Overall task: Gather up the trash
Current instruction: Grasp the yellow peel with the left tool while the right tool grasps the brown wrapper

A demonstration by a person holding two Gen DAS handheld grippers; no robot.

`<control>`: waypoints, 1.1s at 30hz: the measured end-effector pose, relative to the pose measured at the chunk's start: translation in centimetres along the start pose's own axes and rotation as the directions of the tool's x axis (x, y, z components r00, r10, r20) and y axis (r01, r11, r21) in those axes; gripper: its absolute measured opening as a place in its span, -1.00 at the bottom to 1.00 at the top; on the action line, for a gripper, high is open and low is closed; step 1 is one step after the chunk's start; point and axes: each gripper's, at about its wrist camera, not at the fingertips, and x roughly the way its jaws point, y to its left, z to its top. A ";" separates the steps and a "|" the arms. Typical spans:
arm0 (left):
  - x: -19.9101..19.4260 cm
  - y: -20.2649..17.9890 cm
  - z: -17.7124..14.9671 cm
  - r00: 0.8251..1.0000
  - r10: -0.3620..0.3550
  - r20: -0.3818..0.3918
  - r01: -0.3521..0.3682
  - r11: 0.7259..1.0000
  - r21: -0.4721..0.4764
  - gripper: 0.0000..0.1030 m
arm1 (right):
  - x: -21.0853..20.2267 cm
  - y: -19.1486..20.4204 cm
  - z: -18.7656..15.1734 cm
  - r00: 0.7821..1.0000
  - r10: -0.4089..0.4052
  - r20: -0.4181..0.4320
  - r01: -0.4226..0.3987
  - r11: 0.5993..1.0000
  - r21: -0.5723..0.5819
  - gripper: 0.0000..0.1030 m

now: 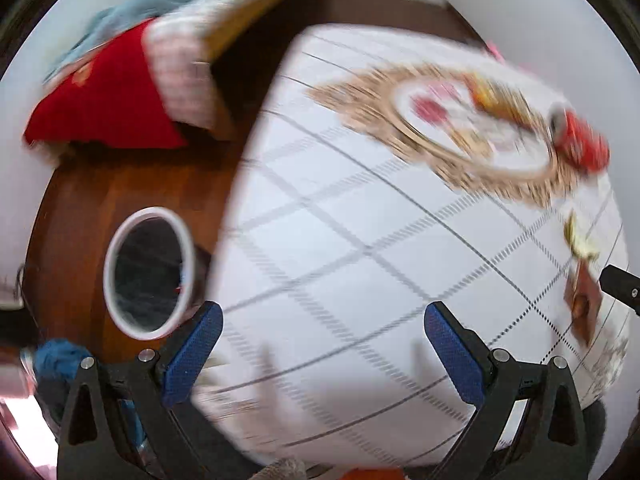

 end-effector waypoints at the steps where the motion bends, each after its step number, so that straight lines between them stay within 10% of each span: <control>1: 0.8 -1.4 0.1 1.000 0.001 -0.009 -0.001 0.999 0.032 1.00 | 0.9 -1.0 0.1 1.000 -0.025 -0.011 0.025 0.999 -0.026 1.00; 9: 2.8 -6.3 0.4 0.999 0.015 -0.036 -0.011 0.992 0.122 1.00 | 5.3 -2.4 -0.4 0.995 -0.076 -0.064 0.062 0.977 -0.205 0.99; 14: 2.7 -7.1 0.0 0.999 0.016 -0.037 -0.011 0.990 0.138 1.00 | 5.3 -3.2 -1.4 0.994 -0.097 -0.042 0.087 0.977 -0.196 0.31; 33: 2.8 -23.7 3.6 0.956 -0.279 -0.088 0.292 0.890 0.352 0.98 | 1.9 -19.6 -1.2 0.995 -0.104 -0.008 0.103 0.956 0.276 0.28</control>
